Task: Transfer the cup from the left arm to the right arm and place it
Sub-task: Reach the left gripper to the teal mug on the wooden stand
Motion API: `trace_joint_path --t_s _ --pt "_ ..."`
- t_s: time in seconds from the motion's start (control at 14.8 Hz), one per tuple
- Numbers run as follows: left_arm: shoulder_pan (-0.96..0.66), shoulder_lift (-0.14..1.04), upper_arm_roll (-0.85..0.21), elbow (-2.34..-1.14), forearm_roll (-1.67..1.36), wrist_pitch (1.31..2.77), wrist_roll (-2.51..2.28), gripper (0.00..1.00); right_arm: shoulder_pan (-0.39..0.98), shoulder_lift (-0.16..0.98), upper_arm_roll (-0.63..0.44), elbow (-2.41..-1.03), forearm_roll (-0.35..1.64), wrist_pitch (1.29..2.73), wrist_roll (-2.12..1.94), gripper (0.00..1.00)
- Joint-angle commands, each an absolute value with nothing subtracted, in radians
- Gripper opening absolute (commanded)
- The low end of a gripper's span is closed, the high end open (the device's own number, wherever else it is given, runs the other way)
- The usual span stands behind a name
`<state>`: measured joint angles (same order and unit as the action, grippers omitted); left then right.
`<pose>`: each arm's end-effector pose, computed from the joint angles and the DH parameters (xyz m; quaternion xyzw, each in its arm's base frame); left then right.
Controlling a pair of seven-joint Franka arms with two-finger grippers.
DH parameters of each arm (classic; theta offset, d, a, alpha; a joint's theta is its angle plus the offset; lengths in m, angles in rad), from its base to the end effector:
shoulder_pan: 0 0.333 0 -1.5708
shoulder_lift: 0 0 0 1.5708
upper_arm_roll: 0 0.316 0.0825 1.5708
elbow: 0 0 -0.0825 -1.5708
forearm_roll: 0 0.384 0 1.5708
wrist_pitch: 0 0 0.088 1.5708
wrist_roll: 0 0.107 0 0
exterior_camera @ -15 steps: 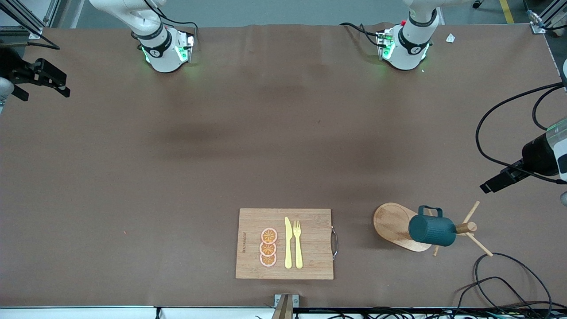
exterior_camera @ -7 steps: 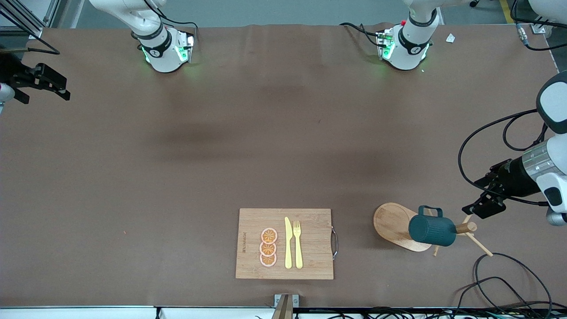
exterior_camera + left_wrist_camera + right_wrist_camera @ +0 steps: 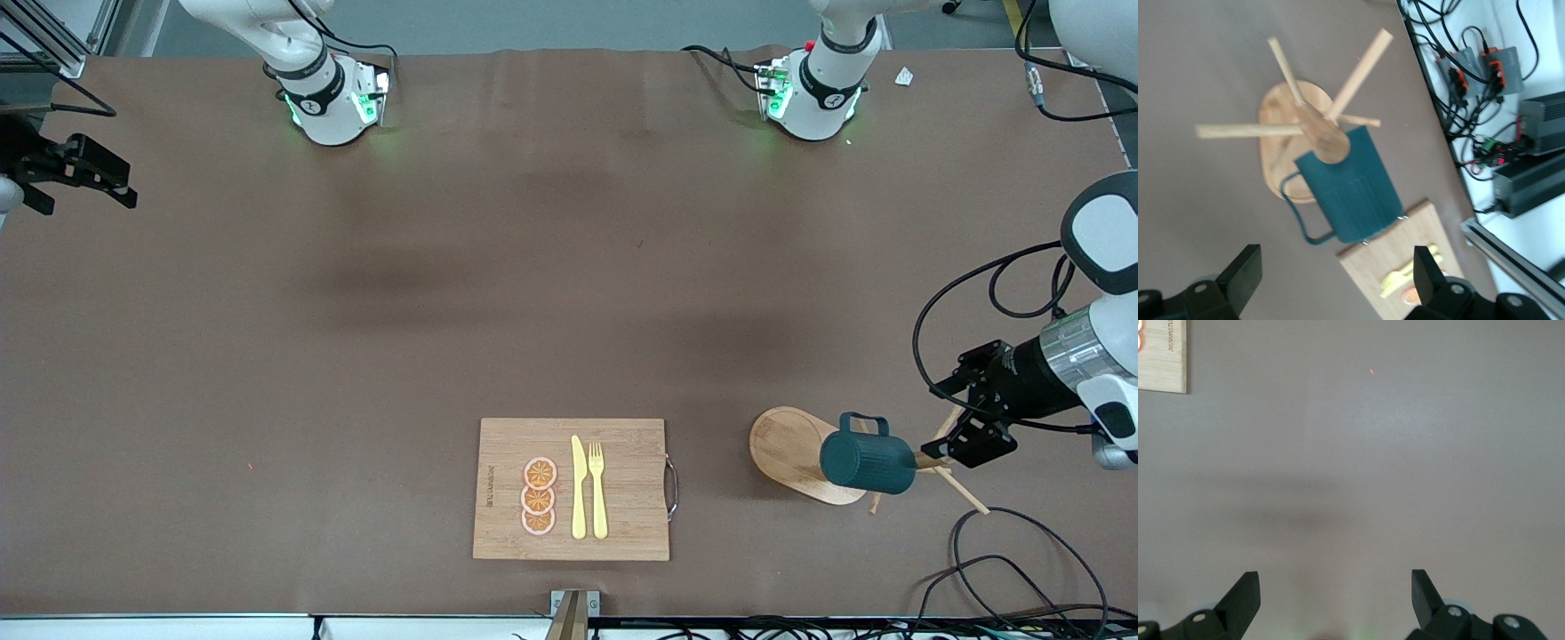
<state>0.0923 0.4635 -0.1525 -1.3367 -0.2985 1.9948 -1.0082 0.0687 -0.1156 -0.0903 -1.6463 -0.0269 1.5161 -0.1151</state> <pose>0.7137 -0.0390 0.4907 0.8437 0.4985 -0.0039 0.1993 0.5122 -0.0170 0.6457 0.9989 0.0464 -0.0081 0.0077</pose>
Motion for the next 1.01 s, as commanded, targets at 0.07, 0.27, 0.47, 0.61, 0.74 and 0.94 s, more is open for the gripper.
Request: trace_joint_path --t_s 0.07,0.27,0.47,0.61,0.74,0.94 --pt "0.084 0.505 -0.153 -1.324 -0.334 2.046 -1.124 1.0 0.063 -0.109 -0.089 -1.626 -0.038 1.497 -0.121 1.0" --pt "0.086 0.535 -0.155 -1.324 -0.333 2.069 -1.146 1.0 0.06 -0.11 -0.091 -1.629 -0.038 1.482 -0.124 1.0" --pt "0.091 0.561 -0.153 -1.321 -0.336 2.078 -1.143 1.0 0.06 -0.11 -0.091 -1.631 -0.028 1.476 -0.123 1.0" --pt "0.083 0.571 -0.155 -1.322 -0.341 2.127 -1.184 1.0 0.058 -0.109 -0.092 -1.632 -0.025 1.474 -0.123 1.0" --pt "0.08 0.584 -0.155 -1.322 -0.339 2.173 -1.251 1.0 0.058 -0.109 -0.092 -1.632 -0.025 1.473 -0.123 1.0" --pt "0.078 0.61 -0.156 -1.322 -0.339 2.175 -1.304 1.0 0.048 -0.109 -0.092 -1.631 -0.025 1.463 -0.123 1.0"
